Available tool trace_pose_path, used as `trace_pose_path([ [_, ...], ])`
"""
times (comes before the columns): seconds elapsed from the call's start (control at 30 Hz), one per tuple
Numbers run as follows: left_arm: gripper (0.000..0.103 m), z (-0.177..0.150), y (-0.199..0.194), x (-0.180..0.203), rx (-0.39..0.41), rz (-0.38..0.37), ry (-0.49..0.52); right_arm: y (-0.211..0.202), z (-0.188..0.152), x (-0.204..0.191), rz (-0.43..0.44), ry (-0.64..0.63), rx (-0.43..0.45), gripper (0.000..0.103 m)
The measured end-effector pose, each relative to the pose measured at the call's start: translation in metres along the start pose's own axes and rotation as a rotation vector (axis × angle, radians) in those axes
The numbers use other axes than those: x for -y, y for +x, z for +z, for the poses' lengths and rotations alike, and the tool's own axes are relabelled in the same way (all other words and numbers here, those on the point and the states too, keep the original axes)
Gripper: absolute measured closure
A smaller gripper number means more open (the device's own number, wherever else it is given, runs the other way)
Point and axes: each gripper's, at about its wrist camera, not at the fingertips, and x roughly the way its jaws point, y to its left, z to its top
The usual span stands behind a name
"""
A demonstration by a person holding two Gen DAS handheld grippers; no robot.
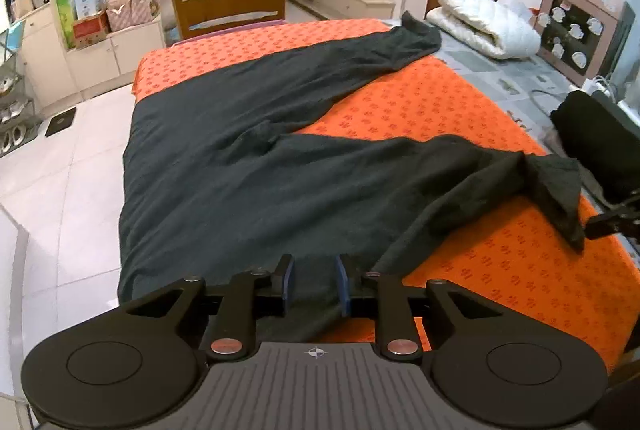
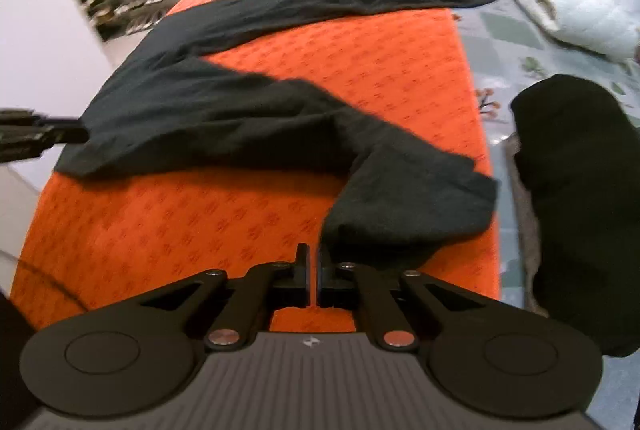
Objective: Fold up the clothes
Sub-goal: 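Lift the garment end with the right tool and fold it over toward the left tool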
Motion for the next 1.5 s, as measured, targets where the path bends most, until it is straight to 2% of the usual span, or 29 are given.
trace_pose_path([
  [0.1,0.074,-0.002,0.003,-0.005,-0.010,0.011,-0.017,-0.012,0.003,0.006,0.008,-0.004,0.010,0.088],
  [0.17,0.073,-0.004,0.004,-0.007,-0.016,0.006,-0.022,-0.005,0.010,0.010,-0.005,0.028,0.018,0.083],
  [0.23,0.070,-0.007,0.005,-0.008,-0.023,0.000,-0.028,0.003,0.016,0.015,-0.017,0.063,0.024,0.073],
  [0.37,0.056,-0.012,0.003,-0.005,-0.022,-0.050,-0.007,0.019,0.029,0.024,-0.041,0.132,0.037,0.065],
  [0.47,0.052,-0.016,0.004,0.002,-0.032,-0.085,0.028,0.031,0.039,0.031,-0.058,0.183,0.046,0.064],
  [0.6,0.049,-0.021,0.007,0.013,-0.037,-0.089,0.094,0.047,0.052,0.040,-0.082,0.252,0.059,0.064],
  [0.7,0.048,-0.023,0.012,0.017,-0.039,-0.085,0.115,0.057,0.058,0.046,-0.102,0.287,0.060,0.065],
  [0.77,0.048,-0.023,0.016,0.018,-0.039,-0.087,0.117,0.062,0.057,0.048,-0.120,0.281,0.048,0.082],
  [0.8,0.048,-0.023,0.018,0.018,-0.040,-0.083,0.123,0.064,0.057,0.050,-0.130,0.279,0.042,0.096],
  [0.83,0.048,-0.023,0.021,0.019,-0.041,-0.079,0.128,0.067,0.056,0.051,-0.139,0.276,0.036,0.100],
  [0.93,0.054,-0.024,0.028,0.020,-0.048,-0.055,0.152,0.054,0.058,0.053,-0.150,0.266,0.064,0.101],
  [1.0,0.088,-0.025,0.031,0.020,-0.054,-0.048,0.160,0.027,0.066,0.053,-0.145,0.262,0.125,0.101],
  [1.07,0.098,-0.025,0.032,0.017,-0.052,-0.048,0.153,-0.004,0.077,0.056,-0.158,0.252,0.199,0.101],
  [1.3,0.100,-0.013,0.003,0.012,0.032,-0.066,0.128,-0.109,0.118,0.077,-0.248,0.223,0.455,0.101],
  [1.43,0.101,0.000,-0.015,0.018,0.040,-0.151,0.093,-0.147,0.132,0.097,-0.380,0.222,0.578,0.101],
  [1.5,0.101,0.002,-0.015,0.030,0.007,-0.201,0.092,-0.160,0.137,0.109,-0.442,0.222,0.616,0.101],
])
